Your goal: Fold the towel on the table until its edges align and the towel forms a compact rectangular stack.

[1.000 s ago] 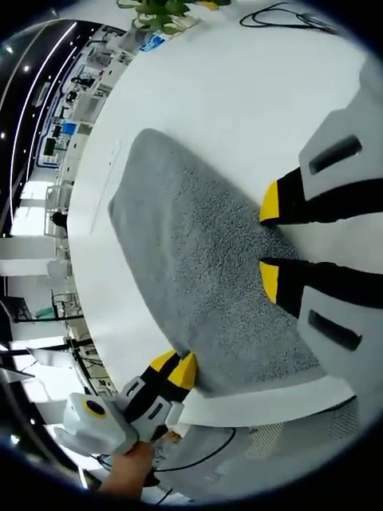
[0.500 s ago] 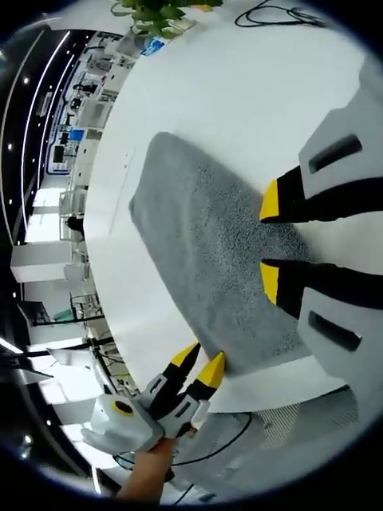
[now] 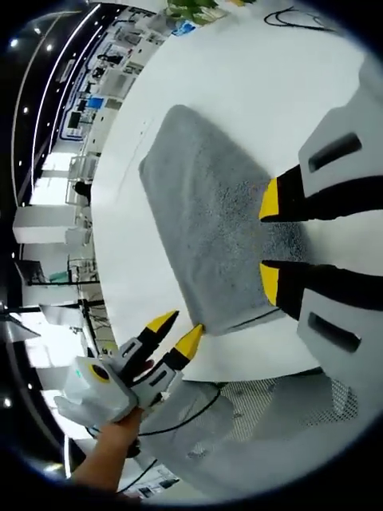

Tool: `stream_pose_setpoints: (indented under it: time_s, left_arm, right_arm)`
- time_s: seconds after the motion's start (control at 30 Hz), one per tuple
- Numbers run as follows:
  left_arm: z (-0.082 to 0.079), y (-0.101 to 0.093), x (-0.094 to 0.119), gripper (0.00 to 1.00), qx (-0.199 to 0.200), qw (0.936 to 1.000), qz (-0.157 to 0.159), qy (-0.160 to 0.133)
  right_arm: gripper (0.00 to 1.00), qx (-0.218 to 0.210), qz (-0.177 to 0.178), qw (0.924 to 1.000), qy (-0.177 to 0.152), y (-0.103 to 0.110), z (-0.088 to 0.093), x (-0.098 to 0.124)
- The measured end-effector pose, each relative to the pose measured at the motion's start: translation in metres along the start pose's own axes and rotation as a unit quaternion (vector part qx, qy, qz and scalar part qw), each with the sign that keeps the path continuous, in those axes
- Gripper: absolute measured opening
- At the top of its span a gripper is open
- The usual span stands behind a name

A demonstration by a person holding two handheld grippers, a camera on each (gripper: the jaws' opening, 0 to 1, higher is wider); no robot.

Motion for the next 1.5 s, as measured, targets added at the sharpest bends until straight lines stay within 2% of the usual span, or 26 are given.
stream_pose_setpoints:
  time_s: [0.17, 0.23, 0.33, 0.4, 0.5, 0.6, 0.73, 0.8, 0.93, 1.1, 1.23, 1.43, 1.5]
  left_arm:
    - [0.0, -0.008, -0.001, 0.25, -0.001, 0.9998, 0.018, 0.004]
    - [-0.004, -0.01, -0.001, 0.26, 0.003, 0.9998, 0.019, -0.004]
    - [-0.007, -0.014, -0.004, 0.26, -0.011, 0.9996, 0.024, 0.002]
    - [-0.01, -0.018, -0.006, 0.26, -0.03, 0.999, 0.034, 0.004]
    - [-0.013, -0.021, -0.007, 0.27, -0.032, 0.9985, 0.045, -0.002]
    - [-0.011, -0.021, -0.011, 0.28, -0.059, 0.9969, 0.048, 0.018]
    - [-0.009, -0.019, -0.014, 0.35, -0.058, 0.9966, 0.048, 0.032]
    - [-0.009, -0.019, -0.014, 0.35, -0.06, 0.9965, 0.048, 0.033]
    - [-0.005, -0.018, -0.019, 0.35, -0.067, 0.9952, 0.057, 0.043]
    - [-0.009, -0.013, -0.024, 0.33, -0.065, 0.995, 0.065, 0.04]
    - [-0.01, -0.01, -0.025, 0.29, -0.057, 0.995, 0.073, 0.038]
    - [-0.012, -0.008, -0.026, 0.21, -0.069, 0.9936, 0.076, 0.048]
    - [-0.013, -0.007, -0.029, 0.15, -0.081, 0.9931, 0.062, 0.057]
  right_arm:
    - [0.19, 0.011, -0.025, 0.9996, -0.001, 0.018, 0.004, 0.003]
    - [0.2, 0.01, -0.033, 0.9994, 0.002, 0.022, 0.008, 0.003]
    - [0.23, 0.012, -0.037, 0.9992, 0.002, 0.025, 0.014, 0.003]
    - [0.25, 0.023, -0.042, 0.9989, 0.006, 0.026, 0.017, 0.002]
    - [0.27, 0.049, -0.051, 0.9973, 0.019, 0.027, 0.02, -0.001]
    - [0.28, 0.078, -0.059, 0.9946, 0.035, 0.028, 0.023, -0.004]
    - [0.3, 0.111, -0.063, 0.9905, 0.05, 0.031, 0.025, -0.009]
    - [0.31, 0.118, -0.063, 0.9896, 0.053, 0.031, 0.027, -0.01]
    - [0.28, 0.14, -0.057, 0.9867, 0.059, 0.03, 0.028, -0.011]
    - [0.24, 0.125, -0.05, 0.9892, 0.057, 0.025, 0.029, -0.013]
    - [0.2, 0.128, -0.043, 0.9886, 0.067, 0.024, 0.027, -0.015]
    - [0.12, 0.14, -0.035, 0.9867, 0.076, 0.02, 0.027, -0.016]
    - [0.09, 0.138, -0.03, 0.9868, 0.08, 0.02, 0.026, -0.016]
Point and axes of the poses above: the point that each gripper's makers call its tool centre point, and the gripper's own axes: x roughly backward along the fingers, y roughly to its left, z roughly out of its underside, the point moved 7 cm from there along x, roughly backward along the fingers, and after that the axes turned 4 degrees about z, right-handed, at the moved point
